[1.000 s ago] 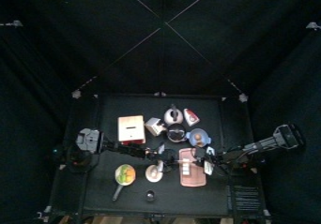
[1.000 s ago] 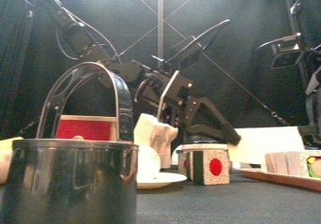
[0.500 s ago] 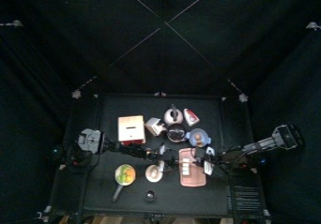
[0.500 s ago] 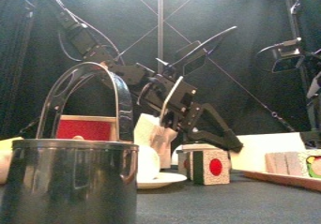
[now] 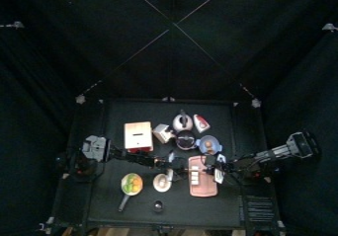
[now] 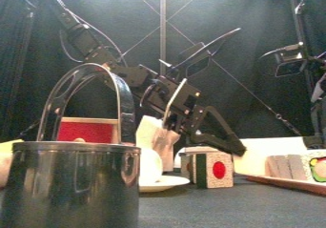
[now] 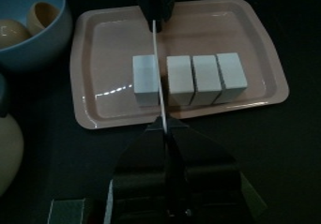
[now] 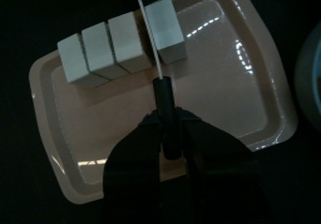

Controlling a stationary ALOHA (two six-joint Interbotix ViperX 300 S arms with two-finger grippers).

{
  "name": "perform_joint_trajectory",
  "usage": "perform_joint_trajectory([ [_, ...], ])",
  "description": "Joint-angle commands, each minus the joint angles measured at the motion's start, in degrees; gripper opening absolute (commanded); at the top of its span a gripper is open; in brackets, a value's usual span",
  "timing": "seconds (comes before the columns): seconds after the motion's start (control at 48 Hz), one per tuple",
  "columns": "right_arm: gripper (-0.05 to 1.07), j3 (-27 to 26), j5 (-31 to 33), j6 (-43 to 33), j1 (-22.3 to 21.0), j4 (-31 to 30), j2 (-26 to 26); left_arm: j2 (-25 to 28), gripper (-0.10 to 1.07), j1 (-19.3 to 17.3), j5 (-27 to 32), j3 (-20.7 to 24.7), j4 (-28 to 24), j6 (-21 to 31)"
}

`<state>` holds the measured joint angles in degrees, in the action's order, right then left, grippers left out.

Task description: Cut sushi roll

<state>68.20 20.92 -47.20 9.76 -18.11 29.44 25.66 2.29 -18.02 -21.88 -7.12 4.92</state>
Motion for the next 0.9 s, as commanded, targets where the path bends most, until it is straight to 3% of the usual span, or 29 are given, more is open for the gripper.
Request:
perform_joint_trajectory([
  [0.0,0.37,0.2,1.0,-0.3,-1.5,0.0,0.1,-1.5,0.32,-0.2,0.6,0.1,-0.1,-0.1],
  [0.646,0.37,-0.4,1.0,-0.2,-4.6,-1.7,1.2,-2.9,0.32,-1.4,0.6,0.4,-0.3,-0.3],
  [0.875,0.37,-1.4,2.5,0.5,-4.6,-1.7,4.2,-4.8,0.32,-1.3,0.6,0.2,-0.4,-0.3],
])
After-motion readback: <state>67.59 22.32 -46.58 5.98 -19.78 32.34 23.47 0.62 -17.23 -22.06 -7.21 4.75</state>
